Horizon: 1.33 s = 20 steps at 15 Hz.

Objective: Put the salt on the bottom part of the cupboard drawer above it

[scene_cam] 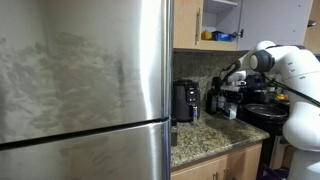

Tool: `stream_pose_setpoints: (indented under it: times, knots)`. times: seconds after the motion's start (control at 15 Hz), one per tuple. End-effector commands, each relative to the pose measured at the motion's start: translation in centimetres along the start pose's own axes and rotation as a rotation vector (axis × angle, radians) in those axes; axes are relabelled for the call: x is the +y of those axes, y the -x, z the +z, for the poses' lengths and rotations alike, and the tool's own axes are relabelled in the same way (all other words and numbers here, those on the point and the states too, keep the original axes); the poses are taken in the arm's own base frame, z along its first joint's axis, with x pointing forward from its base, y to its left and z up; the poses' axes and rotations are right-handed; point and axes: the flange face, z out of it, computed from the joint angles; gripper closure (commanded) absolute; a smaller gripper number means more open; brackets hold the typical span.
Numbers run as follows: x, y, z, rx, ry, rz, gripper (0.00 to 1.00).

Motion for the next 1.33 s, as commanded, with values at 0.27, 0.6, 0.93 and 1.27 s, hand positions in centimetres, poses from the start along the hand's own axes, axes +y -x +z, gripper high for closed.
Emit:
stream_pose_setpoints:
  times: [0.27,0.6,0.93,1.27]
  knots:
    - [0.2,-0.3,-1.2,0.023,-0.028,-0.004,0.54]
    - [0.3,-0.3,-1.4,0.023,-0.059,0.002,0.63]
    - [2.9,4.8,-5.7,0.064,0.031,-0.215,0.63]
    - [6.4,10.7,-10.6,0.209,0.130,-0.473,0.63]
